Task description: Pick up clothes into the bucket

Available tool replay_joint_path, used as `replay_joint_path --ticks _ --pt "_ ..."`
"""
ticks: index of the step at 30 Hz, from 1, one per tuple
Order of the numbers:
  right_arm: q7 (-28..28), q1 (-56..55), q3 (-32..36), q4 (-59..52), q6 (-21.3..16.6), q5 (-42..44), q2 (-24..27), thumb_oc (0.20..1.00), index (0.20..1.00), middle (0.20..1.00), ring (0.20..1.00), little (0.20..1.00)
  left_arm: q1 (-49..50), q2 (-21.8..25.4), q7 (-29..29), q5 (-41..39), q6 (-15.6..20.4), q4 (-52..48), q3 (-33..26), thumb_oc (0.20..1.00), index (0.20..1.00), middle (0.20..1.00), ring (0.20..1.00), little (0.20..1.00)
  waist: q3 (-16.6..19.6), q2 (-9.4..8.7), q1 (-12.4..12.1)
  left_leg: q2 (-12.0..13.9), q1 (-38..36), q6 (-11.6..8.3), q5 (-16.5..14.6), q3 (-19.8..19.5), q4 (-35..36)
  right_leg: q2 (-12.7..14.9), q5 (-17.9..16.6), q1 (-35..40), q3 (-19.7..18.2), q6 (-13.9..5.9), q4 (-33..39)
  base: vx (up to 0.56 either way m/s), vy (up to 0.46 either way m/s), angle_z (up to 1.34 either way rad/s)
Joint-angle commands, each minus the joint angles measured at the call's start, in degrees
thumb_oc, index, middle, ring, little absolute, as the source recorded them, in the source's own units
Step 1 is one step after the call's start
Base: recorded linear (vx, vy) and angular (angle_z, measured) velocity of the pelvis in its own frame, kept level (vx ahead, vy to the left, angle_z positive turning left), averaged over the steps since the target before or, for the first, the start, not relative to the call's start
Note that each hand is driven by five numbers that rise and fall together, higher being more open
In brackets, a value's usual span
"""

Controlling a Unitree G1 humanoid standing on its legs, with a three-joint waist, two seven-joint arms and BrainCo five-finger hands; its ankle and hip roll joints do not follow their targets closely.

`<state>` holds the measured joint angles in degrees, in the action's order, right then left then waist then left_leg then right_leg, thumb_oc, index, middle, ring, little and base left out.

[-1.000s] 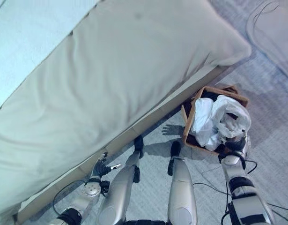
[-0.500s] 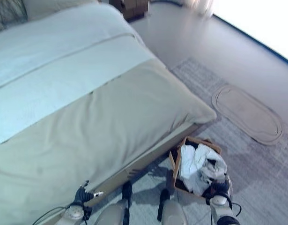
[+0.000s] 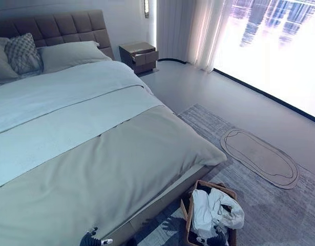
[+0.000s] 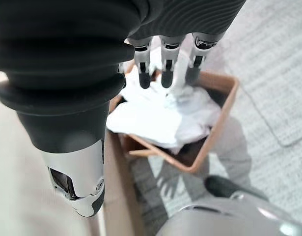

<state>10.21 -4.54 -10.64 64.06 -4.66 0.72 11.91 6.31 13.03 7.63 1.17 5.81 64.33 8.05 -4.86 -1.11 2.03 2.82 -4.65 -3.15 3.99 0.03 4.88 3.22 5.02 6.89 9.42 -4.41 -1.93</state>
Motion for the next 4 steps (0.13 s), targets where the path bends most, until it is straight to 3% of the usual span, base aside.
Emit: replay_joint_path --ticks 1,4 --pt "-3.33 2.32 0.85 1.52 -0.76 2.3 0.72 1.0 1.0 1.0 1.0 1.0 -2.32 -0.87 -4.07 -5.37 0.3 2.51 -3.4 1.0 1.0 1.0 1.0 1.0 -1.15 -2.31 -1.93 -3.6 -2.08 1.75 -7.94 1.13 -6.37 2.52 -4.41 -1.84 -1.79 -2.52 0.48 0.06 0.0 -0.01" --pt "-4.55 2.53 2.44 2.69 -0.69 4.18 0.68 1.0 1.0 1.0 1.0 1.0 -2.32 -1.49 -5.49 -6.32 -0.12 3.94 -3.88 1.0 1.0 1.0 1.0 1.0 -0.55 -2.03 -1.81 -3.46 -3.31 1.6 -8.09 1.05 -6.09 2.39 -3.84 -0.67 -1.92 -2.35 0.6 0.06 -0.002 0.0"
